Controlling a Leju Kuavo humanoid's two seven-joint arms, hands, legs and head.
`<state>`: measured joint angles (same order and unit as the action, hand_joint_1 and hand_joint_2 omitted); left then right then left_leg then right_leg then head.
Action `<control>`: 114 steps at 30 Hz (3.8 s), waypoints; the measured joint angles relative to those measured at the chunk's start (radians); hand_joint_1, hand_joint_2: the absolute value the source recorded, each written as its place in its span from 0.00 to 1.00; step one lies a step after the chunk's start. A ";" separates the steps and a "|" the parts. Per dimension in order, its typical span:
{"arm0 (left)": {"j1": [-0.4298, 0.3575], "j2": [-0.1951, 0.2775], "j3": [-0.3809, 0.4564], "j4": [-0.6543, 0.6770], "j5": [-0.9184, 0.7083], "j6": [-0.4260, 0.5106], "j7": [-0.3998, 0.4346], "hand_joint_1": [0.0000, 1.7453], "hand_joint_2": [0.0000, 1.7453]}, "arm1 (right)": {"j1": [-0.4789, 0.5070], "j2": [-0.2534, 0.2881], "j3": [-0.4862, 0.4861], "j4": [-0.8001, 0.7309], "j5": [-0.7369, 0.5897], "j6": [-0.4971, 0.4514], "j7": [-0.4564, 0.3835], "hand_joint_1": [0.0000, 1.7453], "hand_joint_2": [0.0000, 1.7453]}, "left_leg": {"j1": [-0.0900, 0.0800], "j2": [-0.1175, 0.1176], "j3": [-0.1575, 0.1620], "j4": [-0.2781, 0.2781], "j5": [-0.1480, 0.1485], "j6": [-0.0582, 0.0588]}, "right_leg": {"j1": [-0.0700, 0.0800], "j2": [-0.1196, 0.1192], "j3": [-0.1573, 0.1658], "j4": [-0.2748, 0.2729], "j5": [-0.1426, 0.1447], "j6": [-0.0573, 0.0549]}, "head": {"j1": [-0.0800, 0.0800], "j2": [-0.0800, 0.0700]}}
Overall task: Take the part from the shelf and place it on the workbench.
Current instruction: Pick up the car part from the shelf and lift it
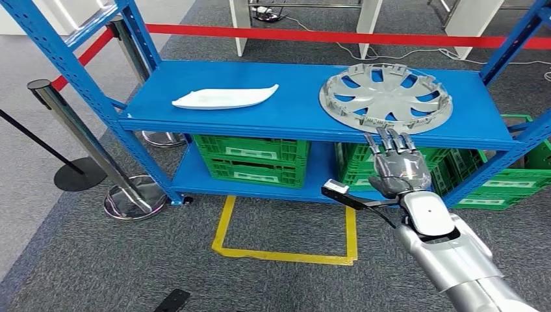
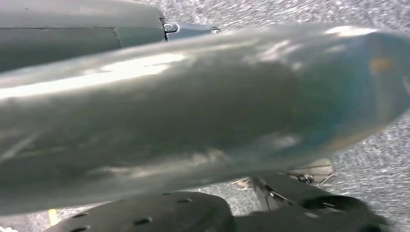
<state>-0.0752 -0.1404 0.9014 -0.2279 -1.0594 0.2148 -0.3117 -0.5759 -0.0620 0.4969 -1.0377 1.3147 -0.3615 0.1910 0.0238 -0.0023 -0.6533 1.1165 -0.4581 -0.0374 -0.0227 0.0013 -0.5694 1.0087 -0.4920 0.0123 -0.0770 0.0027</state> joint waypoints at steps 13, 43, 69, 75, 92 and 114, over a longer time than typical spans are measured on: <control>0.003 -0.003 0.001 0.002 -0.003 -0.027 -0.007 0.00 0.00 | 0.016 -0.037 -0.017 0.000 0.024 0.039 0.000 0.00 1.00 | -0.016 -0.005 0.070 -0.087 -0.025 0.071 | 0.004 -0.003 -0.172 0.255 -0.056 0.029 | 0.011 0.000; 0.007 -0.007 -0.001 0.006 -0.031 -0.091 0.006 0.00 0.00 | 0.008 -0.099 -0.069 0.011 -0.003 0.044 -0.018 0.00 1.00 | -0.017 -0.008 0.091 -0.085 -0.046 0.083 | 0.012 0.000 -0.157 0.269 -0.090 0.030 | 0.013 0.000; -0.003 -0.008 -0.014 0.008 -0.048 -0.122 -0.008 0.00 0.00 | -0.080 -0.111 -0.065 0.027 -0.011 0.148 -0.057 0.00 1.00 | -0.023 0.000 0.024 -0.099 0.038 0.079 | 0.010 0.002 0.014 0.077 -0.099 0.031 | 0.022 0.000; -0.001 -0.011 -0.014 0.008 -0.054 -0.105 0.011 0.00 0.00 | -0.112 -0.139 -0.044 0.047 -0.031 0.241 -0.111 0.00 1.00 | -0.023 -0.007 0.056 -0.099 0.009 0.086 | 0.011 0.001 -0.142 0.213 -0.039 0.034 | 0.023 0.000; -0.005 -0.018 -0.014 0.008 -0.068 -0.038 0.026 0.00 0.00 | -0.222 -0.179 0.001 0.081 -0.177 0.424 -0.203 0.00 1.00 | -0.016 -0.005 0.007 -0.005 -0.002 0.040 | 0.011 0.004 -0.030 0.002 0.036 -0.009 | 0.020 0.000; -0.012 -0.053 -0.012 0.008 -0.085 0.030 0.023 0.00 0.00 | -0.476 -0.335 0.253 0.189 -0.523 0.815 -0.299 0.00 1.00 | -0.021 -0.006 0.029 -0.045 -0.024 0.046 | 0.009 -0.002 -0.038 0.002 0.040 -0.004 | 0.020 0.000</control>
<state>-0.0873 -0.1937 0.8896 -0.2197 -1.1441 0.2448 -0.2892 -1.0520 -0.3972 0.7503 -0.8490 0.7916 0.4539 -0.1078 0.0028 -0.0082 -0.6240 1.0710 -0.4817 0.0088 -0.0134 -0.0010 -0.6072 1.0107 -0.4516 0.0081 -0.0566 0.0027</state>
